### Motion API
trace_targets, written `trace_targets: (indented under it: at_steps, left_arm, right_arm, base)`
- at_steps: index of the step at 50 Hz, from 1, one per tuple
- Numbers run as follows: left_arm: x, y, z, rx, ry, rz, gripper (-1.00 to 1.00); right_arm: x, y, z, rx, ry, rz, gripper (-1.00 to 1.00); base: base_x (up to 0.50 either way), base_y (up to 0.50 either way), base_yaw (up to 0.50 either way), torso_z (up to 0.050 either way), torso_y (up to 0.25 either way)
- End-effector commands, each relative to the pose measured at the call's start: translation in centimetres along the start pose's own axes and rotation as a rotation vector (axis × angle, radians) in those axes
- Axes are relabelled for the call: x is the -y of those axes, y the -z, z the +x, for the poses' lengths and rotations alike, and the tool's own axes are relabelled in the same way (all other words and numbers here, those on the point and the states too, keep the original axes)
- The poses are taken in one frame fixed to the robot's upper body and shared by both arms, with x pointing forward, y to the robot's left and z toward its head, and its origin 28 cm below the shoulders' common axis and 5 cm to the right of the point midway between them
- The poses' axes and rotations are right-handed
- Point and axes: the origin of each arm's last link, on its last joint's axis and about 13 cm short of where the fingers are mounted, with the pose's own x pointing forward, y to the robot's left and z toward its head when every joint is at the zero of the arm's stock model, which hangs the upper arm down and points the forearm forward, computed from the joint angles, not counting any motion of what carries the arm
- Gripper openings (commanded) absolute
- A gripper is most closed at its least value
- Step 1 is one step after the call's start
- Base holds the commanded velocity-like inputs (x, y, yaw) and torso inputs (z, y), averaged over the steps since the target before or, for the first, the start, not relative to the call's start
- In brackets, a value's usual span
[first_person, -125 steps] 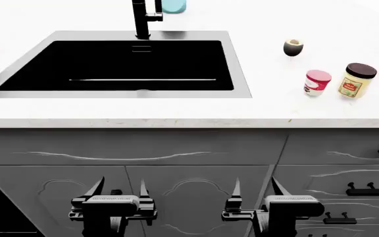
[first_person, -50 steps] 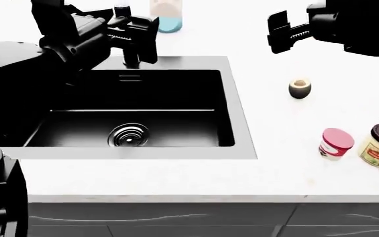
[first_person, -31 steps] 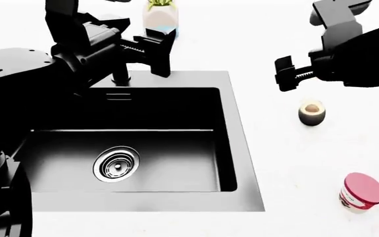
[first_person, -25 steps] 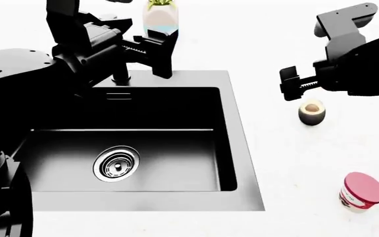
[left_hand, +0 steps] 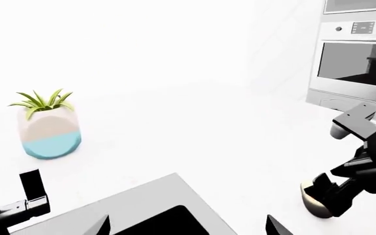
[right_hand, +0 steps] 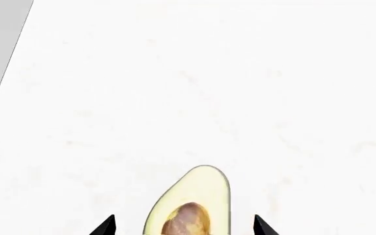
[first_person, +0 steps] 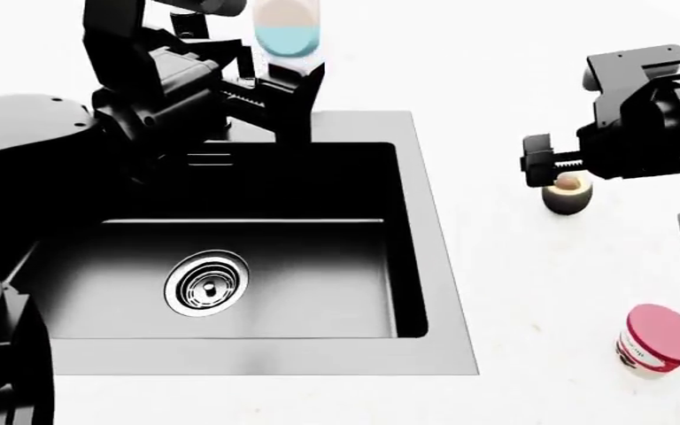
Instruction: Pick up the fruits and vegetables and place them in the sink. Turn on the sink faucet to wash them. Then turn the sink off and put them in the tray.
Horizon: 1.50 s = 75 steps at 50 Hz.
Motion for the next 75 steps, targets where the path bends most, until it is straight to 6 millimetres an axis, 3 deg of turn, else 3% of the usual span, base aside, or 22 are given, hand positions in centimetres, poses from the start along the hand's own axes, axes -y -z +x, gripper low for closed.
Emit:
trace_targets:
  at_steps: [1, 20, 21, 24, 27, 29, 32, 36, 40, 46, 55, 61, 69, 75]
  left_arm:
    - [0.7, -0.6, -0.5, 0.009, 0.015, 0.006, 1.00]
    - [0.9, -0.5, -0.8, 0.002, 0.023, 0.028, 1.00]
    - [0.9, -0.6, -0.9, 0.003, 0.020, 0.024, 1.00]
    - [0.8, -0.7, -1.1, 0.009, 0.008, 0.019, 1.00]
    - [0.5, -0.6, -1.1, 0.000, -0.014, 0.009, 1.00]
    - [0.5, -0.6, -1.3, 0.005, -0.008, 0.030, 1.00]
    - [0.3, -0.6, -1.4, -0.001, -0.014, 0.032, 1.00]
    - [0.2, -0.5, -1.6, -0.014, -0.021, 0.027, 1.00]
    - [0.1, -0.6, -1.7, -0.017, -0.048, -0.008, 1.00]
    - [-0.5, -0.3, -1.9, 0.004, -0.107, -0.051, 1.00]
    - [-2.4, 0.2, -3.5, 0.030, -0.269, -0.058, 1.00]
    - [-3.9, 0.7, -4.8, 0.021, -0.404, 0.029, 1.00]
    - [-5.6, 2.4, -5.0, 0.045, -0.561, 0.171, 1.00]
    - [-6.4, 3.9, -6.8, 0.034, -0.683, 0.187, 1.00]
  right_arm:
    - [-0.5, 1.1, 1.5, -0.054, 0.016, 0.005, 1.00]
    - [-0.8, 3.8, 3.2, -0.137, -0.002, 0.059, 1.00]
    - [-0.8, 3.9, 3.2, -0.142, 0.009, 0.061, -1.00]
    - [-1.0, 3.3, 3.1, -0.100, -0.011, 0.041, -1.00]
    - [-1.7, -0.3, 2.0, 0.129, -0.114, -0.005, -1.00]
    - [-2.1, -3.0, 0.1, 0.293, -0.159, -0.032, -1.00]
    - [-2.6, -5.2, -3.9, 0.498, -0.178, 0.016, -1.00]
    - [-2.5, -6.3, -7.9, 0.643, -0.100, -0.014, -1.00]
    - [-2.4, -6.3, -10.1, 0.670, -0.034, -0.091, -1.00]
    - [-3.1, -5.9, -11.1, 0.714, -0.015, -0.188, -1.00]
    - [-4.6, -3.1, -11.0, 0.875, 0.011, -0.419, -1.00]
    - [-4.8, -2.8, -11.2, 0.942, -0.009, -0.438, -1.00]
    - [-5.5, -2.3, -10.9, 0.971, -0.045, -0.462, -1.00]
    - [-5.6, -1.8, -10.8, 0.971, -0.042, -0.471, -1.00]
  base:
    - [0.00, 0.00, 0.00, 0.000, 0.000]
    - [0.00, 0.00, 0.00, 0.000, -0.092]
    - [0.00, 0.00, 0.00, 0.000, 0.000]
    - [0.00, 0.00, 0.00, 0.000, 0.000]
    - [0.00, 0.00, 0.00, 0.000, 0.058]
    - [0.00, 0.00, 0.00, -0.024, 0.245]
    - [0.00, 0.00, 0.00, -0.030, 0.219]
    - [-0.09, 0.12, 0.00, -0.031, 0.218]
    - [-0.50, 0.27, 0.00, -0.032, 0.216]
    - [-0.50, 0.24, 0.00, -0.005, 0.026]
    - [-0.21, 0.49, 0.00, 0.000, 0.000]
    - [0.00, 0.50, 0.00, 0.000, 0.000]
    - [0.00, 0.50, 0.00, 0.000, 0.000]
    - [0.00, 0.50, 0.00, 0.000, 0.000]
